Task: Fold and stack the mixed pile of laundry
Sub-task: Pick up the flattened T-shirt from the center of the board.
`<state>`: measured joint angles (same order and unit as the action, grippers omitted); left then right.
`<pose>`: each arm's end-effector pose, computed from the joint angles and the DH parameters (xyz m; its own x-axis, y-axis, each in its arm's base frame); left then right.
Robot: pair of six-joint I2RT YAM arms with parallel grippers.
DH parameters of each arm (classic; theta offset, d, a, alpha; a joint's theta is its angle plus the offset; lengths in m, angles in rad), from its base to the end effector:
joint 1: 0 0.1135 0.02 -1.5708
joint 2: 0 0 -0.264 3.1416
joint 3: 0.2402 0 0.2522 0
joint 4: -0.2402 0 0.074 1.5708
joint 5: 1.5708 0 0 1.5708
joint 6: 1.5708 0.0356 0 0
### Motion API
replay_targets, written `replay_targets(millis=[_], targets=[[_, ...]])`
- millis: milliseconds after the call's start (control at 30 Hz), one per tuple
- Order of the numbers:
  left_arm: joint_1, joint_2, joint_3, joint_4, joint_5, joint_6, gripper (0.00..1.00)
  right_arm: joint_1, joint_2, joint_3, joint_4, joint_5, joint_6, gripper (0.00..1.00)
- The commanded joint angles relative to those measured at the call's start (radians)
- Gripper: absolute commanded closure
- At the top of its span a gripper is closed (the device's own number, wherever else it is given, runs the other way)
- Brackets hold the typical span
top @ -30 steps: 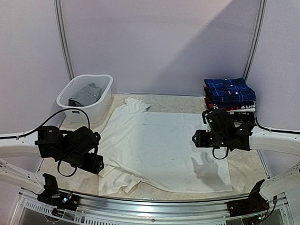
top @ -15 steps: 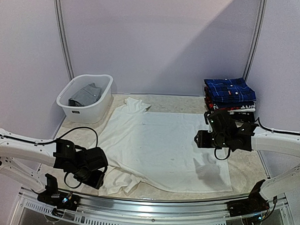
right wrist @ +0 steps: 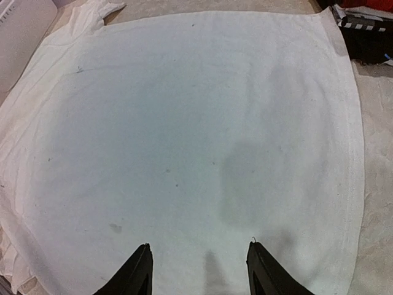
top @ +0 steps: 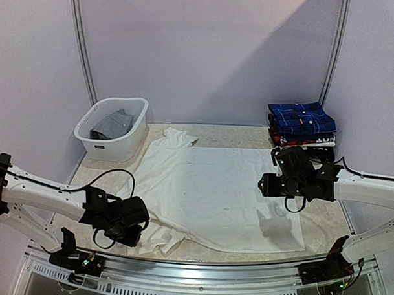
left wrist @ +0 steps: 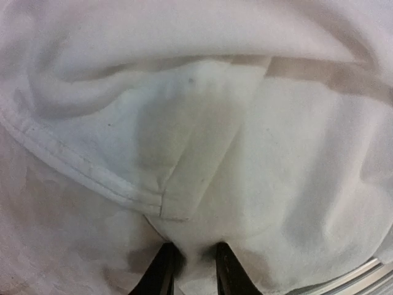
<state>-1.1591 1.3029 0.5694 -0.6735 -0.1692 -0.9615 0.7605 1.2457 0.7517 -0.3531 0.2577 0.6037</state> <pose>0.0815 -0.1718 0.1410 -0.9577 0.1734 -0.2296 0.1869 0.9816 -0.0386 0.1885 0.1668 0.2191 -0.7559 0.0385 -0.6535 -0.1398 0.9657 0.2187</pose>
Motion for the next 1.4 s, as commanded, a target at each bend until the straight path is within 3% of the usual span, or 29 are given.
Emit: replay_targets(millis=[0,67,333,600,733,933,1000,1167,1267,1367], targets=[[-0.016,0.019,-0.048,0.06,0.038,-0.02,0.88,0.007,-0.028,-0.012,-0.026,0.021,0.01,0.46],[-0.016,0.007,-0.049,0.051,0.033,-0.023,1.0,0.007,-0.03,-0.012,-0.028,0.021,0.01,0.46],[-0.039,-0.119,0.074,-0.129,0.0,-0.012,1.0,0.007,-0.039,-0.001,-0.052,0.015,0.015,0.46],[-0.053,-0.188,0.171,-0.214,0.161,-0.035,1.0,0.008,-0.056,0.005,-0.157,0.007,0.051,0.46],[-0.077,-0.229,0.249,-0.317,0.154,-0.052,1.0,0.01,-0.108,-0.008,-0.204,0.013,0.088,0.43],[-0.089,-0.335,0.268,-0.343,0.187,-0.108,1.0,0.011,-0.244,-0.021,-0.299,-0.049,0.152,0.27],[-0.09,-0.354,0.259,-0.343,0.187,-0.114,1.0,0.01,-0.284,-0.025,-0.358,-0.06,0.203,0.03],[-0.09,-0.368,0.197,-0.239,0.202,-0.112,1.0,0.01,-0.346,-0.014,-0.593,-0.029,0.317,0.01],[-0.088,-0.346,0.165,-0.155,0.18,-0.095,1.0,0.011,-0.365,-0.019,-0.747,0.034,0.487,0.01],[-0.087,-0.305,0.165,-0.109,0.128,-0.058,1.0,0.01,-0.364,-0.076,-0.778,-0.029,0.57,0.01]])
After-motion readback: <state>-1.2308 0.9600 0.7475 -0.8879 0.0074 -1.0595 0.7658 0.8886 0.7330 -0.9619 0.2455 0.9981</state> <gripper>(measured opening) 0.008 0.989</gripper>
